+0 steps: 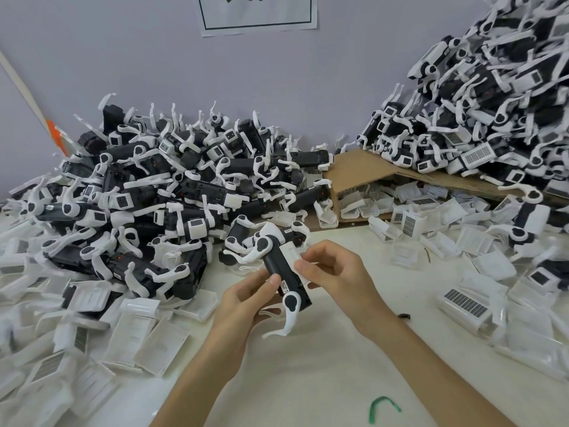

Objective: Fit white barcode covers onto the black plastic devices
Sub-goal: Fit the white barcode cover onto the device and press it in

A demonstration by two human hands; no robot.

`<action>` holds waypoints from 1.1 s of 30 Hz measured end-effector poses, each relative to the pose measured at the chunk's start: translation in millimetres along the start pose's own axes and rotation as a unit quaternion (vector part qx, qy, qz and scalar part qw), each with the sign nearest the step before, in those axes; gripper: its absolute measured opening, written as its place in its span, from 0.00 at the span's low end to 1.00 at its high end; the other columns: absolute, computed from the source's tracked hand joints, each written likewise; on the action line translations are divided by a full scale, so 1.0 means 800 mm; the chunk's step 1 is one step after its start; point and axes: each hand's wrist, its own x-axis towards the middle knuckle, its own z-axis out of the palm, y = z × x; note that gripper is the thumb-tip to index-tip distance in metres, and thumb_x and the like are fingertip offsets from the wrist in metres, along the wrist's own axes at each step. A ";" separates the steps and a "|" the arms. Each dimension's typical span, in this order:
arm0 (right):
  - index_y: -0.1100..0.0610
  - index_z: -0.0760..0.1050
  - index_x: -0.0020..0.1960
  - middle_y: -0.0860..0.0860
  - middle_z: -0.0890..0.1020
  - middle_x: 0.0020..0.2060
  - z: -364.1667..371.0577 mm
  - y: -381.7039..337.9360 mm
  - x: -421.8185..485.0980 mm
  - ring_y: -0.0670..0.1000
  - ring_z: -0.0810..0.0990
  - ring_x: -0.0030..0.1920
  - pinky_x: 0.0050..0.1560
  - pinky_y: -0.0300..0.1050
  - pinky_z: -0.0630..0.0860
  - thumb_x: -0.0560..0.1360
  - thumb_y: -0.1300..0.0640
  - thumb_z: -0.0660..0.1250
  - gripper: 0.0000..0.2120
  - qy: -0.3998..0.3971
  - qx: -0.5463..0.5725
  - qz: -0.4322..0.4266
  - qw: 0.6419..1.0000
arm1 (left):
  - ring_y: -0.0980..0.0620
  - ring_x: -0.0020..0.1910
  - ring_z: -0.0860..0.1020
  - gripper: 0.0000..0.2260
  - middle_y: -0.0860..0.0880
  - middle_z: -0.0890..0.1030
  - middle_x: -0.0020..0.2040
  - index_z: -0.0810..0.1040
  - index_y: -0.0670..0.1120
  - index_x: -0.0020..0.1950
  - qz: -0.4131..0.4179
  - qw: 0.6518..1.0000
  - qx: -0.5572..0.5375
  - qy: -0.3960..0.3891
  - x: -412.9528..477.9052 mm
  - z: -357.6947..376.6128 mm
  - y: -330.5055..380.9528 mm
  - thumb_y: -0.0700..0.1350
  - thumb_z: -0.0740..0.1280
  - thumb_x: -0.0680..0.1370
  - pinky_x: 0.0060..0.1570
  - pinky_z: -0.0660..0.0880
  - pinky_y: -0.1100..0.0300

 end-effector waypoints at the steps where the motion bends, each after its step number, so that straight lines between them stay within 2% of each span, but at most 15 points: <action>1: 0.56 0.78 0.45 0.45 0.85 0.40 0.000 0.000 0.000 0.44 0.83 0.41 0.41 0.38 0.79 0.74 0.57 0.75 0.06 0.001 -0.001 0.000 1.000 | 0.51 0.49 0.83 0.16 0.45 0.85 0.55 0.82 0.52 0.63 0.001 1.000 0.000 0.000 0.000 0.000 0.000 0.53 0.67 0.78 0.46 0.76 0.63; 6: 0.57 0.79 0.46 0.50 0.86 0.43 0.003 0.000 -0.001 0.50 0.85 0.44 0.45 0.47 0.83 0.73 0.56 0.75 0.07 -0.002 -0.009 0.007 1.000 | 0.48 0.51 0.83 0.16 0.44 0.85 0.56 0.82 0.51 0.63 0.005 1.000 0.003 0.003 0.001 0.000 -0.001 0.53 0.68 0.77 0.51 0.74 0.56; 9: 0.58 0.79 0.47 0.53 0.86 0.45 0.003 0.000 -0.001 0.51 0.85 0.45 0.47 0.51 0.83 0.73 0.56 0.75 0.08 -0.003 -0.009 0.007 1.000 | 0.47 0.51 0.83 0.16 0.44 0.85 0.56 0.82 0.50 0.63 0.007 1.000 0.006 0.003 0.002 -0.001 -0.002 0.52 0.67 0.77 0.49 0.76 0.59; 11: 0.58 0.79 0.47 0.54 0.86 0.44 0.003 0.001 -0.001 0.51 0.85 0.45 0.47 0.49 0.84 0.73 0.56 0.75 0.08 -0.006 -0.005 0.007 1.000 | 0.47 0.52 0.83 0.17 0.44 0.85 0.56 0.82 0.50 0.64 0.008 1.000 0.007 0.002 0.002 -0.002 -0.003 0.52 0.67 0.77 0.47 0.77 0.62; 16: 0.58 0.80 0.47 0.54 0.86 0.44 0.005 0.002 -0.002 0.49 0.85 0.44 0.43 0.41 0.81 0.69 0.51 0.75 0.12 -0.004 0.018 0.006 1.000 | 0.49 0.51 0.83 0.15 0.46 0.86 0.55 0.83 0.52 0.62 0.020 1.000 0.024 0.003 0.003 -0.004 -0.006 0.55 0.71 0.77 0.51 0.76 0.58; 19: 0.58 0.79 0.47 0.54 0.86 0.43 0.006 0.007 -0.004 0.50 0.85 0.44 0.44 0.41 0.81 0.72 0.54 0.75 0.09 -0.010 0.008 -0.002 1.000 | 0.53 0.47 0.83 0.15 0.47 0.86 0.53 0.84 0.55 0.60 0.034 0.999 0.040 0.007 0.003 -0.005 -0.009 0.56 0.68 0.75 0.50 0.76 0.59; 23: 0.55 0.77 0.49 0.51 0.87 0.43 0.007 0.012 -0.007 0.50 0.85 0.45 0.51 0.49 0.82 0.76 0.54 0.73 0.06 -0.023 -0.043 0.001 0.999 | 0.54 0.45 0.82 0.15 0.48 0.86 0.51 0.84 0.56 0.60 0.044 0.997 0.056 -0.008 0.003 -0.008 -0.012 0.56 0.66 0.77 0.47 0.76 0.65; 25: 0.54 0.77 0.50 0.51 0.87 0.43 0.009 0.011 -0.008 0.50 0.85 0.44 0.51 0.48 0.82 0.78 0.55 0.71 0.04 -0.029 -0.037 0.000 0.999 | 0.52 0.46 0.82 0.15 0.47 0.86 0.51 0.84 0.55 0.60 0.045 0.998 0.052 -0.007 0.004 -0.009 -0.013 0.56 0.66 0.77 0.48 0.77 0.64; 30: 0.57 0.77 0.51 0.54 0.87 0.40 0.010 0.011 -0.008 0.50 0.86 0.41 0.45 0.39 0.81 0.80 0.60 0.67 0.01 -0.022 0.023 0.010 0.999 | 0.50 0.46 0.81 0.15 0.41 0.85 0.52 0.83 0.53 0.61 0.054 0.997 0.053 -0.012 0.005 -0.010 -0.015 0.55 0.65 0.78 0.48 0.77 0.63; 33: 0.58 0.77 0.51 0.54 0.87 0.40 0.011 0.011 -0.008 0.51 0.86 0.42 0.46 0.43 0.82 0.80 0.61 0.67 0.01 -0.016 0.018 0.006 1.000 | 0.51 0.49 0.83 0.15 0.44 0.86 0.55 0.83 0.52 0.63 0.047 0.998 0.045 -0.023 0.005 -0.012 -0.017 0.54 0.64 0.79 0.48 0.77 0.65</action>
